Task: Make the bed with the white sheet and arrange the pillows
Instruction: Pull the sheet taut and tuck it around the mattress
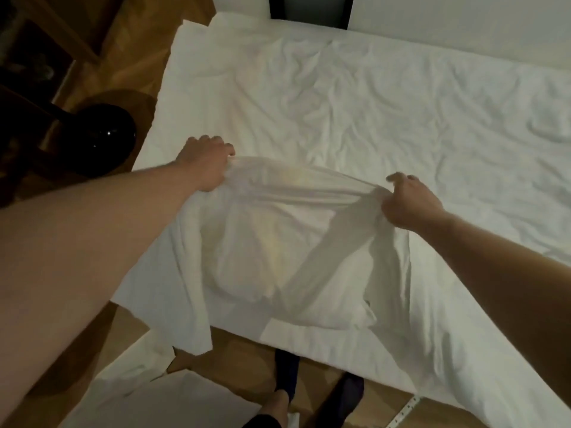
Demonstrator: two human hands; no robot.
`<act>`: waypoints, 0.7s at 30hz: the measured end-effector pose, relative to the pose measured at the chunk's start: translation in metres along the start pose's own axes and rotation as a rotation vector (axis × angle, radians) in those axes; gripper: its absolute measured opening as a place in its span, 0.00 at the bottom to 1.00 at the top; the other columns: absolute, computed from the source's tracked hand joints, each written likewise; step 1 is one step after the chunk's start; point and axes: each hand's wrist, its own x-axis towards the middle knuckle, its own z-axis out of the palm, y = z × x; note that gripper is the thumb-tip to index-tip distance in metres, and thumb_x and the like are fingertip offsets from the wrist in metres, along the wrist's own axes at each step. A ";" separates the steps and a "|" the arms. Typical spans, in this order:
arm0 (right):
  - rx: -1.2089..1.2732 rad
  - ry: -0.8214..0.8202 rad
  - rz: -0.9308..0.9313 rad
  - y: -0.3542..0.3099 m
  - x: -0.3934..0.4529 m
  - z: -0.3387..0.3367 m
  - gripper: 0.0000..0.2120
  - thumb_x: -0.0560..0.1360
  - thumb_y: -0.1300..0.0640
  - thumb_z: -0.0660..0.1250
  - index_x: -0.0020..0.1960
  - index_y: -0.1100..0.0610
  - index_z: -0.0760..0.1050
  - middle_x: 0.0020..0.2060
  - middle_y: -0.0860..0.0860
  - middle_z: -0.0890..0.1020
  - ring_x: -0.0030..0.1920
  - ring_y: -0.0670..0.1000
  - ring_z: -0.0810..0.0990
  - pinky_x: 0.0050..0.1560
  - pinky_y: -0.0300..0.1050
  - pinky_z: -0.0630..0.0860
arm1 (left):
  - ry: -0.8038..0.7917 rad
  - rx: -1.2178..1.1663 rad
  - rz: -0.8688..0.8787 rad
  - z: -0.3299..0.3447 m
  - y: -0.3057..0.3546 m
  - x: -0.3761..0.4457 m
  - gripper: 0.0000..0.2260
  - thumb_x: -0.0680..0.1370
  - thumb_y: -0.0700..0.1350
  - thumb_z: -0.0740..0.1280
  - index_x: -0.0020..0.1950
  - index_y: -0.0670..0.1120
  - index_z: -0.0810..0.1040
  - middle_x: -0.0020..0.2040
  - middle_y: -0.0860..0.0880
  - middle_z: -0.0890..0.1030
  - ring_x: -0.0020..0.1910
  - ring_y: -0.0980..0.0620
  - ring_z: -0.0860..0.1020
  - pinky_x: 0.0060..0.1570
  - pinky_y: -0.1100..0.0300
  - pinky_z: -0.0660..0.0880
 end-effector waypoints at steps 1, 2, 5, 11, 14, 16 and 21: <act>0.014 0.001 0.028 -0.004 0.005 0.005 0.29 0.77 0.58 0.64 0.77 0.57 0.65 0.73 0.60 0.69 0.72 0.65 0.69 0.68 0.58 0.70 | 0.014 -0.032 -0.084 0.009 0.003 -0.001 0.24 0.74 0.47 0.72 0.69 0.49 0.72 0.66 0.43 0.73 0.61 0.41 0.73 0.58 0.48 0.70; 0.022 -0.014 0.033 -0.009 0.005 0.012 0.34 0.77 0.59 0.66 0.80 0.56 0.60 0.76 0.60 0.66 0.74 0.65 0.67 0.70 0.59 0.69 | 0.033 -0.116 -0.174 0.023 0.008 -0.007 0.29 0.73 0.49 0.73 0.72 0.48 0.69 0.67 0.42 0.71 0.64 0.40 0.72 0.61 0.47 0.71; 0.113 -0.075 -0.004 -0.014 -0.011 0.059 0.35 0.75 0.60 0.67 0.80 0.56 0.60 0.75 0.60 0.66 0.73 0.64 0.68 0.71 0.57 0.69 | -0.013 -0.357 -0.425 0.092 0.022 -0.052 0.33 0.70 0.53 0.75 0.71 0.47 0.66 0.67 0.43 0.68 0.64 0.40 0.73 0.59 0.46 0.74; 0.401 -0.312 0.280 0.001 -0.057 0.180 0.34 0.76 0.48 0.70 0.77 0.56 0.64 0.71 0.58 0.73 0.66 0.59 0.76 0.62 0.49 0.74 | -0.395 -0.694 -1.069 0.219 0.028 -0.132 0.64 0.61 0.68 0.79 0.81 0.43 0.42 0.81 0.40 0.48 0.67 0.36 0.72 0.60 0.45 0.78; 0.461 -0.338 0.420 0.002 -0.068 0.224 0.37 0.76 0.40 0.71 0.77 0.56 0.63 0.71 0.58 0.71 0.65 0.60 0.76 0.54 0.48 0.72 | -0.398 -0.820 -1.212 0.259 0.029 -0.140 0.71 0.58 0.69 0.79 0.81 0.44 0.35 0.82 0.41 0.42 0.67 0.36 0.72 0.58 0.45 0.80; 0.450 -0.315 0.428 -0.002 -0.070 0.243 0.39 0.76 0.40 0.71 0.78 0.56 0.60 0.72 0.59 0.69 0.67 0.60 0.74 0.52 0.47 0.68 | -0.334 -0.635 -1.049 0.278 0.034 -0.134 0.68 0.61 0.70 0.77 0.81 0.45 0.36 0.82 0.42 0.44 0.69 0.36 0.72 0.62 0.45 0.76; 0.382 -0.338 0.358 -0.003 -0.063 0.265 0.39 0.76 0.39 0.71 0.78 0.52 0.58 0.71 0.58 0.67 0.64 0.61 0.76 0.59 0.52 0.75 | -0.132 -0.403 -0.780 0.273 0.013 -0.100 0.13 0.78 0.48 0.68 0.60 0.45 0.80 0.56 0.41 0.83 0.51 0.40 0.82 0.50 0.49 0.80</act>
